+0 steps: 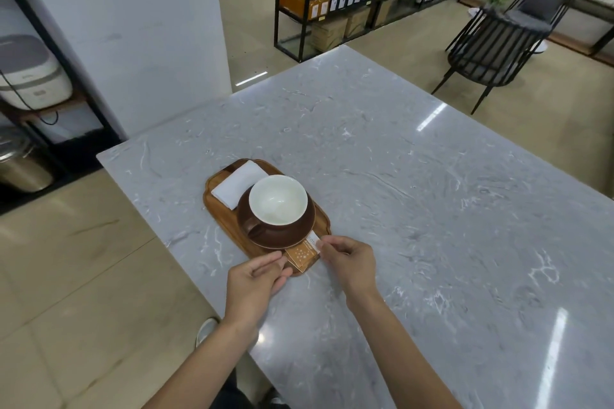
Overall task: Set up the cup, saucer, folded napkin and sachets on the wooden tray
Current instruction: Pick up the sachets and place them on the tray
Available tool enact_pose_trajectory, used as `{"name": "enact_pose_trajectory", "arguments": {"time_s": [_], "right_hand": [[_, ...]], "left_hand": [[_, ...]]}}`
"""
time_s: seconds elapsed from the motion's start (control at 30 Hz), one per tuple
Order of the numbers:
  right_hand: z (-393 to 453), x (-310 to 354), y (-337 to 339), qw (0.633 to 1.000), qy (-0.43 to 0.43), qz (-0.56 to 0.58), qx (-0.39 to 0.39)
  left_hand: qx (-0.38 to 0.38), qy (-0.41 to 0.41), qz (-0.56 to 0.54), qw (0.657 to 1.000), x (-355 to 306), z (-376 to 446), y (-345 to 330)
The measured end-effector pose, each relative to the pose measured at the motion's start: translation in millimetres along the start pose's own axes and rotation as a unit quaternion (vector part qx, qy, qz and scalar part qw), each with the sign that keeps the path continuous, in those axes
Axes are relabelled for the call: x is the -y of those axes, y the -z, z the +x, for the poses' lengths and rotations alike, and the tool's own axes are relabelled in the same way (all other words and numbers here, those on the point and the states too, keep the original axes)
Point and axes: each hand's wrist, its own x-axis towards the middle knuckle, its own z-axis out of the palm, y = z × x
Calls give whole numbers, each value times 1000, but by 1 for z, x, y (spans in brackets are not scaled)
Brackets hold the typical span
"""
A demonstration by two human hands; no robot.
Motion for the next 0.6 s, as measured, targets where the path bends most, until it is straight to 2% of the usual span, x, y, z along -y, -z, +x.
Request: {"name": "enact_pose_trajectory", "arguments": {"time_s": [0.23,0.37,0.6], "right_hand": [[2,-4,2,999,21,-14,29],[1,-9,0,998,51,-36,7],[0,-14,-3,995,78,-56,0]], "left_hand": [[-5,4,-13,1000,3,0,-2],[-9,14,-58,998,5,-4,-3],[10,17,-68,998,7,-11,-3]]}}
